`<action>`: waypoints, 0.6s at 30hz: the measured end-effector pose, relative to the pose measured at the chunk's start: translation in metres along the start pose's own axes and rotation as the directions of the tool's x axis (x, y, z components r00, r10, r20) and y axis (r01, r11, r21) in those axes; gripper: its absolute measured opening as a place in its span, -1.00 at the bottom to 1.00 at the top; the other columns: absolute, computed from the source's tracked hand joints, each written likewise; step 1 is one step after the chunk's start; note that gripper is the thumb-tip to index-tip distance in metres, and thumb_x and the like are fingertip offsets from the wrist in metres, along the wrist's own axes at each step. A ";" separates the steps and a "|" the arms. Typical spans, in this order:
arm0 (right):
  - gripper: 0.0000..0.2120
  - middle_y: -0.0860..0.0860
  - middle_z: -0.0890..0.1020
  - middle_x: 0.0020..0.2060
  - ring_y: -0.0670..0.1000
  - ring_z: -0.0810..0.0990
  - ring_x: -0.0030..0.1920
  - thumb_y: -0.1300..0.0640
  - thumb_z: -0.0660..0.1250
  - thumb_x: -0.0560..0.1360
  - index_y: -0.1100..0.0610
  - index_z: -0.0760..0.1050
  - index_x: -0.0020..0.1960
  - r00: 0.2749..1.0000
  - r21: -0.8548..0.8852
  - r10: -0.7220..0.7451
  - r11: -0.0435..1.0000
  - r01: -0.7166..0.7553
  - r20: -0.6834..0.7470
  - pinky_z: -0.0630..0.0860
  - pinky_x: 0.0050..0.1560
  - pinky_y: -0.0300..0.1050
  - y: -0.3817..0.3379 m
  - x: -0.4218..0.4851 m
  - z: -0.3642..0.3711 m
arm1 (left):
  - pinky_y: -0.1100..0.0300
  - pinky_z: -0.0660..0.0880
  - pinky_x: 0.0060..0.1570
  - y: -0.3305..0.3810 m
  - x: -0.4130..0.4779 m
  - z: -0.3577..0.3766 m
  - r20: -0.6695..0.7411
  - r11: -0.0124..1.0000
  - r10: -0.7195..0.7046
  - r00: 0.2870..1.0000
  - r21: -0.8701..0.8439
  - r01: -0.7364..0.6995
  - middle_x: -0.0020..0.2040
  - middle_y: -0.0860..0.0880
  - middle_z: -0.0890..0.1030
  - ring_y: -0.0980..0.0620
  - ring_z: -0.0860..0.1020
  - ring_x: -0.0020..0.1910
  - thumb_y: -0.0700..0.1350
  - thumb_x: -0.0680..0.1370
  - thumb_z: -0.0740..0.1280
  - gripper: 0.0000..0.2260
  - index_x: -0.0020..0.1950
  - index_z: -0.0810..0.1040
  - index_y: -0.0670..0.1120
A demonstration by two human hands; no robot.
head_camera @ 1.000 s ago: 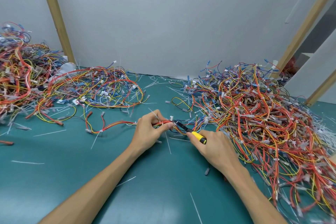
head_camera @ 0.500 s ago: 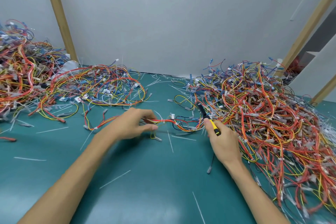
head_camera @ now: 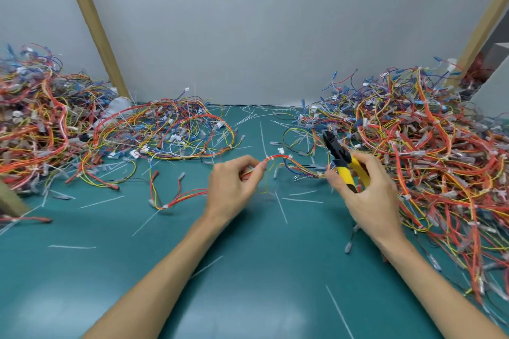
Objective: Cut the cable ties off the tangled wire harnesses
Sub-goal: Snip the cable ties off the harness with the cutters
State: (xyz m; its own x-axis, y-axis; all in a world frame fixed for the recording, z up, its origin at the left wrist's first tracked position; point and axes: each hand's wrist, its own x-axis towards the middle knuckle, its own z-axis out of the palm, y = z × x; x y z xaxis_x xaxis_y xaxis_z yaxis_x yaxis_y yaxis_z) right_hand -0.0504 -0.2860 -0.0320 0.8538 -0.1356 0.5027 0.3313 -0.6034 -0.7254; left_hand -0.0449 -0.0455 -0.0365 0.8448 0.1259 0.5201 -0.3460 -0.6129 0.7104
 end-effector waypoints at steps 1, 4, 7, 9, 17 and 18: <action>-0.62 -0.14 0.54 -0.24 -0.12 0.49 -0.23 -0.34 0.37 0.41 -0.05 0.48 -0.04 1.000 0.057 0.019 0.998 -0.020 0.020 0.41 -0.17 -0.27 -0.001 0.000 0.001 | 0.13 0.33 -0.38 -0.004 -0.003 0.002 0.012 1.000 0.003 1.000 0.010 -0.003 -0.50 -0.05 0.45 -0.03 0.35 -0.47 -0.02 0.54 0.41 -0.80 -0.24 0.63 -0.08; -0.51 0.02 0.55 -0.42 -0.04 0.48 -0.45 -0.34 0.27 0.45 0.10 0.56 -0.20 0.974 0.379 0.165 0.900 -0.214 0.157 0.46 -0.44 -0.11 -0.009 -0.002 0.001 | 0.09 0.38 -0.36 -0.010 -0.006 0.005 0.050 1.000 0.011 0.999 0.007 -0.012 -0.49 -0.03 0.46 -0.01 0.36 -0.46 0.00 0.54 0.40 -0.81 -0.22 0.63 -0.06; -0.55 0.09 0.58 -0.35 0.01 0.51 -0.42 -0.29 0.28 0.49 0.09 0.62 -0.15 0.907 0.555 0.278 0.721 -0.415 0.317 0.50 -0.46 -0.12 -0.014 -0.003 0.002 | 0.13 0.32 -0.38 -0.011 -0.004 0.006 0.075 1.000 -0.007 0.997 -0.017 0.008 -0.51 -0.01 0.42 0.05 0.32 -0.47 0.01 0.56 0.38 -0.82 -0.19 0.65 -0.03; -0.51 0.10 0.58 -0.30 0.03 0.53 -0.36 -0.28 0.25 0.46 0.16 0.60 -0.04 0.856 0.619 0.312 0.593 -0.515 0.413 0.52 -0.35 -0.09 -0.014 -0.004 0.005 | 0.20 0.32 -0.40 -0.008 -0.005 0.007 0.136 0.997 -0.045 0.990 -0.057 0.053 -0.50 -0.02 0.48 0.10 0.35 -0.49 -0.02 0.58 0.36 -0.84 -0.16 0.66 -0.01; -0.48 0.09 0.49 -0.39 0.02 0.41 -0.49 -0.29 0.27 0.42 0.20 0.53 -0.10 0.708 0.476 0.369 0.547 -0.689 0.602 0.39 -0.51 -0.12 -0.008 0.000 0.012 | 0.23 0.57 -0.23 0.008 0.000 -0.002 0.614 0.725 -0.246 0.750 -0.397 0.563 -0.18 -0.05 0.70 0.04 0.65 -0.22 -0.18 0.67 0.18 -0.83 -0.02 0.55 -0.14; -0.46 0.11 0.51 -0.37 0.04 0.45 -0.46 -0.29 0.26 0.42 0.22 0.55 -0.08 0.719 0.470 0.366 0.568 -0.676 0.591 0.44 -0.48 -0.09 -0.007 0.000 0.014 | 0.21 0.59 -0.20 0.010 0.001 -0.003 0.664 0.680 -0.230 0.711 -0.413 0.606 -0.15 -0.07 0.70 0.02 0.65 -0.20 -0.16 0.67 0.17 -0.82 0.01 0.54 -0.16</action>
State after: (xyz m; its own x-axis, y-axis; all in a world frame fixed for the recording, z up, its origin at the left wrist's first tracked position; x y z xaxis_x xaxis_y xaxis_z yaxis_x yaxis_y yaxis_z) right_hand -0.0470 -0.2710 -0.0334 0.9723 0.1460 -0.1823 -0.2001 0.1183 -0.9726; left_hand -0.0490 -0.0492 -0.0275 0.9515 -0.2878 -0.1086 0.1079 -0.0185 0.9940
